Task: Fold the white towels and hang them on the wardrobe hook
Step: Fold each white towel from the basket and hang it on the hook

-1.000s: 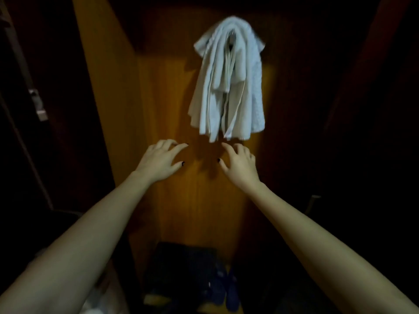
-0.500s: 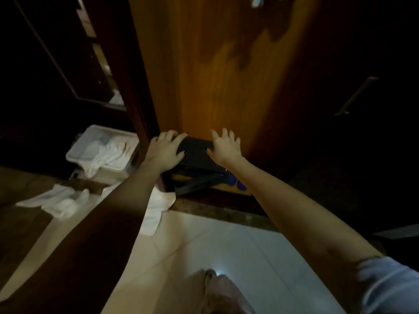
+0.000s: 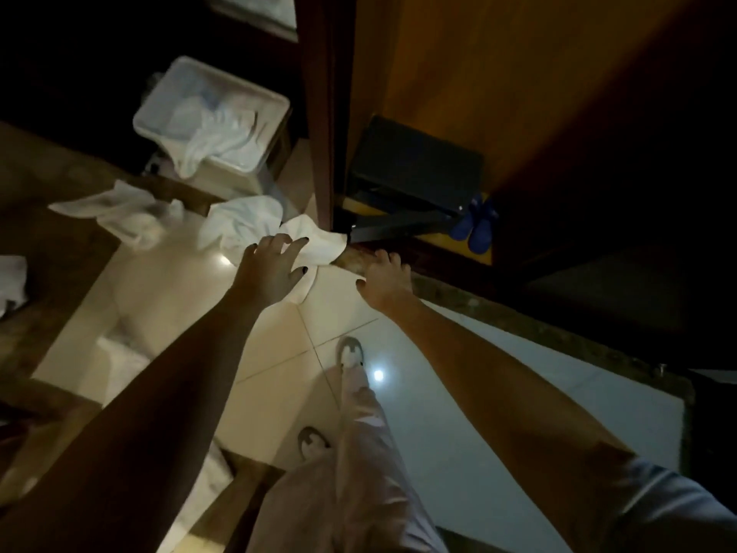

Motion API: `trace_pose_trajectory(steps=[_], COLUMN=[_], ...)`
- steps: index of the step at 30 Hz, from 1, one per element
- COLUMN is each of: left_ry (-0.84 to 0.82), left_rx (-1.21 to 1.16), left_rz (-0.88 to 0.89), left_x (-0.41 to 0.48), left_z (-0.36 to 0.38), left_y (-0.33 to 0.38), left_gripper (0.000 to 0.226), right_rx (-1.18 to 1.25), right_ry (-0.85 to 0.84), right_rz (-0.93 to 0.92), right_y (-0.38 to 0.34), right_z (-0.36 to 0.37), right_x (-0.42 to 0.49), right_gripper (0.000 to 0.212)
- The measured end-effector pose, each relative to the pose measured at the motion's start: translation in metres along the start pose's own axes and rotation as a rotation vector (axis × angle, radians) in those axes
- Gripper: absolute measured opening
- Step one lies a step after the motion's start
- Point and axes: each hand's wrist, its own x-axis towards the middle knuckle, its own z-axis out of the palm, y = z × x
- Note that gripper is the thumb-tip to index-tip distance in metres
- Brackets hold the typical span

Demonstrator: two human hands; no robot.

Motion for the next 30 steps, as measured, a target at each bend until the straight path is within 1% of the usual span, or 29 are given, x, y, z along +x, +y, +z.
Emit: trace_pose_trajectory(steps=[4, 9, 11, 14, 16, 20, 24, 28, 30], left_ry=[-0.085, -0.137, -0.154, -0.163, -0.155, -0.169, -0.148, -0.087, -0.069], left_rx=[0.010, -0.018, -0.034, -0.034, -0.041, -0.056, -0.031, -0.013, -0.012], left_rz=[-0.071, -0.189, -0.206, -0.242, -0.263, -0.262, -0.191, -0.140, -0.112], left_x=[0.016, 0.059, 0.084, 0.116, 0.134, 0.179, 0.232, 0.291, 0.316], left_z=[0.045, 0.110, 0.138, 0.187, 0.224, 0.297, 0.362, 0.429, 0.458], left_y=[-0.051, -0.120, -0.142, -0.173, -0.193, -0.235, -0.281, -0.336, -0.358], left_gripper=[0.056, 0.060, 0.061, 0.060, 0.059, 0.060, 0.060, 0.057, 0.054], right_rx=[-0.048, -0.086, -0.068, -0.025, -0.056, -0.107, -0.133, -0.171, -0.177], right_ry=[-0.078, -0.158, -0.166, -0.184, -0.185, -0.152, -0.114, -0.021, 0.040], right_rz=[-0.017, -0.087, -0.103, -0.175, -0.230, -0.272, -0.236, -0.242, -0.199], right_y=[-0.011, -0.030, -0.034, -0.036, -0.039, -0.048, -0.061, -0.079, -0.088], right_z=[0.049, 0.103, 0.127, 0.166, 0.191, 0.244, 0.296, 0.352, 0.376], right_x=[0.061, 0.165, 0.204, 0.258, 0.292, 0.366, 0.444, 0.534, 0.571], right_gripper=[0.058, 0.058, 0.056, 0.053, 0.052, 0.054, 0.057, 0.062, 0.066])
